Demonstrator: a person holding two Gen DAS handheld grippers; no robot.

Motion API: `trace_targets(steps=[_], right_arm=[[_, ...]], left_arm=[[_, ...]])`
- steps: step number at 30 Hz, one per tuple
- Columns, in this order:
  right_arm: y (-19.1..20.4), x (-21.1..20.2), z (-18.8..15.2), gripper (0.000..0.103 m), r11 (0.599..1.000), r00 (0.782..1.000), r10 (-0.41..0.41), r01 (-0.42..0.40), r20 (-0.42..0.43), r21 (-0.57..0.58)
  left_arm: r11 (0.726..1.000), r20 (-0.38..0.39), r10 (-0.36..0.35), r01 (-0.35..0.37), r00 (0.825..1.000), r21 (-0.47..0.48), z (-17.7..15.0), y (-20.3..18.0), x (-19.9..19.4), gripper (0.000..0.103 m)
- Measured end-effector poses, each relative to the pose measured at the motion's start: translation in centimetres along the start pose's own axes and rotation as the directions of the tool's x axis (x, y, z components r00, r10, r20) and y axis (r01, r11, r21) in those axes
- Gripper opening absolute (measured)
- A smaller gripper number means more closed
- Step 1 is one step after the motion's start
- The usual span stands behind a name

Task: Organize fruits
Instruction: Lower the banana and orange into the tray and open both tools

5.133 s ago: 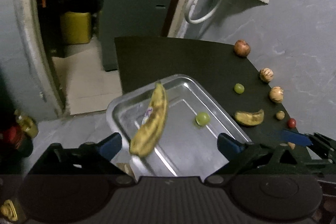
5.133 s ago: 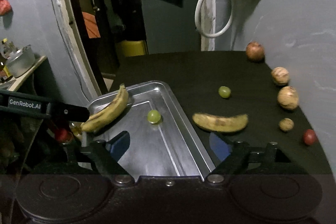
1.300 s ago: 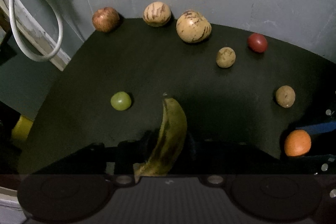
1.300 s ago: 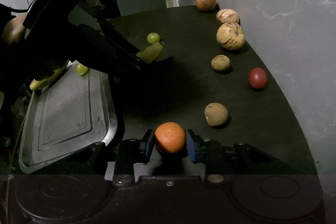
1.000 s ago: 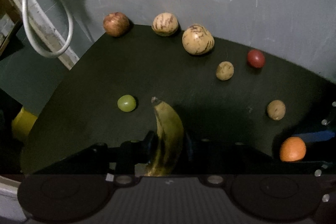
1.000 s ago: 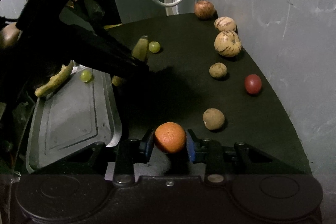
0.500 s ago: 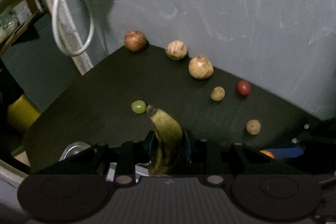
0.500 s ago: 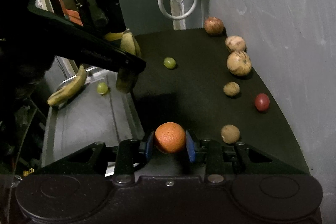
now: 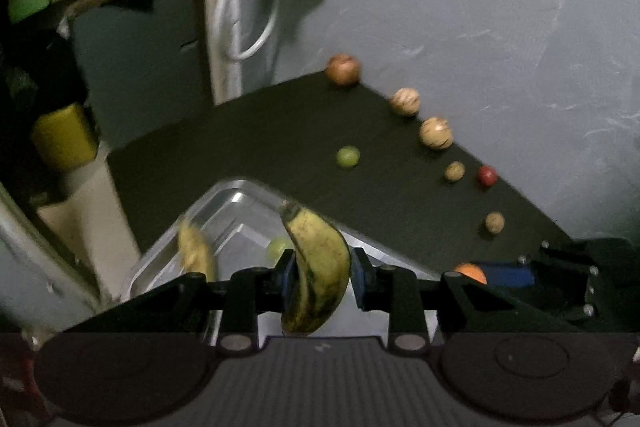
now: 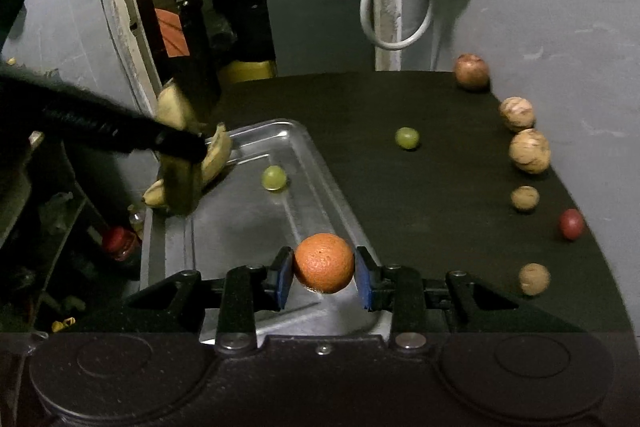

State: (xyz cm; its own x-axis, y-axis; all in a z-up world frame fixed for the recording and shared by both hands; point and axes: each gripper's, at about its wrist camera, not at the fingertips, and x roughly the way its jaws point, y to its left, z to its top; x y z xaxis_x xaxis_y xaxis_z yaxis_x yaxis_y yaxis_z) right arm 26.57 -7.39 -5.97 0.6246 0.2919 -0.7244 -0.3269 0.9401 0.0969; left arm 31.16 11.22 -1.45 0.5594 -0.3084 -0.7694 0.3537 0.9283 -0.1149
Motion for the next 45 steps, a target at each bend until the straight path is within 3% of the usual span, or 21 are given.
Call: trace_targets(steps=[12,27,31,34,36,38,40,45], right_arm=[[3.7,4.0,-0.2,0.035,0.998,0.997,0.041,-0.044,-0.072,-0.036],[5.1,5.4,-1.8,0.035,0.998,0.996,-0.018,0.013,-0.086,-0.062],[5.1,5.5,-2.0,0.04,0.997,0.996,-0.037,0.031,-0.08,-0.064],[5.0,4.4,-2.1,0.051,0.998,0.997,-0.043,0.04,-0.061,-0.048],[4.8,3.6,-2.2,0.054,0.998,0.997,-0.049,0.048,-0.053,-0.034],[4.8,2.4,-2.4,0.059,0.998,0.997,-0.057,0.057,-0.045,-0.021],[4.6,0.8,-2.6,0.068,0.998,0.997,-0.068,0.068,-0.028,-0.004],[3.7,-3.6,-3.6,0.086,0.995,0.996,-0.092,0.092,0.014,0.038]], left_arm=[[0.991,-0.17,-0.037,0.015,0.985,-0.133,-2.1,5.7,2.3,0.031],[0.998,-0.216,-0.017,0.005,0.976,-0.058,-1.3,5.2,7.5,0.031],[0.998,-0.224,-0.007,-0.007,0.975,-0.062,-1.4,5.3,8.4,0.031],[0.998,-0.223,-0.007,-0.008,0.975,-0.067,-1.5,5.3,8.5,0.032],[0.997,-0.215,-0.007,-0.01,0.977,-0.074,-1.6,5.3,8.2,0.041],[0.997,-0.203,-0.003,-0.012,0.979,-0.074,-1.6,5.1,7.7,0.057],[0.997,-0.18,0.004,-0.019,0.984,-0.08,-1.7,4.9,6.8,0.059],[0.986,-0.133,-0.001,-0.021,0.991,-0.165,-2.5,4.3,3.5,0.083]])
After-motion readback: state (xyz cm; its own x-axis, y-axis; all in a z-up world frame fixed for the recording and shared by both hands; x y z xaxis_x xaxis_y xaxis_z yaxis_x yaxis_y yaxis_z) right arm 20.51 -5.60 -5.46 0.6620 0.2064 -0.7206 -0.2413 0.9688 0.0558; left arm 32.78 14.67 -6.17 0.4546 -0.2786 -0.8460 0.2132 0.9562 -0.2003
